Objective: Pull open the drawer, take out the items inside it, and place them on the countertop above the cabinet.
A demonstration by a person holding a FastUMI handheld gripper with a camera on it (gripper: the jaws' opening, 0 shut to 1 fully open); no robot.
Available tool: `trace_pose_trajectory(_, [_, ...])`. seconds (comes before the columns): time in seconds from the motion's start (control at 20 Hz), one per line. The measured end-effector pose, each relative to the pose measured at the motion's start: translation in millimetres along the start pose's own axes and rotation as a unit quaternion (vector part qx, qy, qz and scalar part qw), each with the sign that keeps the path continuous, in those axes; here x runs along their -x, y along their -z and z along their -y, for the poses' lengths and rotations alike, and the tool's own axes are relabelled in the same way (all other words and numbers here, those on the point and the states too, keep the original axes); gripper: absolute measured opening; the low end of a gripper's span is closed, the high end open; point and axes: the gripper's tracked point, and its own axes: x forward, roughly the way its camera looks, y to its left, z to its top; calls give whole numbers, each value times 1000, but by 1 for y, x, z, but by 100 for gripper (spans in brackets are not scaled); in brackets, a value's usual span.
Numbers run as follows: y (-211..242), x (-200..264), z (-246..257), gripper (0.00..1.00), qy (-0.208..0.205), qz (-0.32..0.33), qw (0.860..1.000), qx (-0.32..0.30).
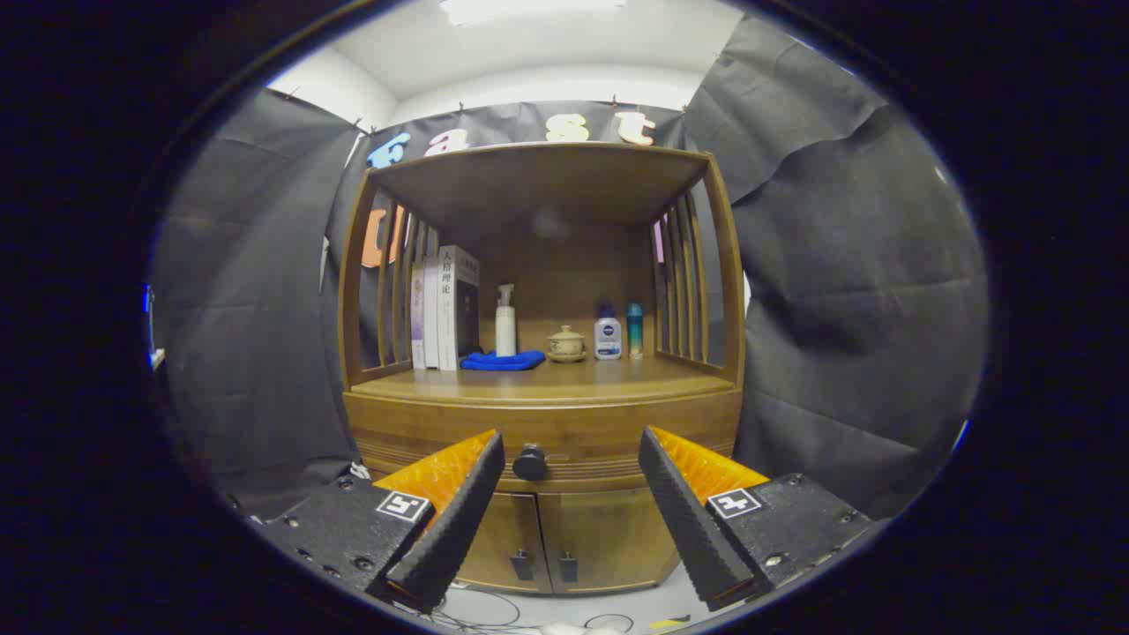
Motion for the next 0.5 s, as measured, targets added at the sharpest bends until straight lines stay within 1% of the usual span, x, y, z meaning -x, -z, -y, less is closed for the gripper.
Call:
trace_pose_trajectory(0.2, [-7,6,-6,100,-6,6,1000,3])
trace_pose_trajectory(0.5, [-5,6,-5,100,-2,-2,1000,1])
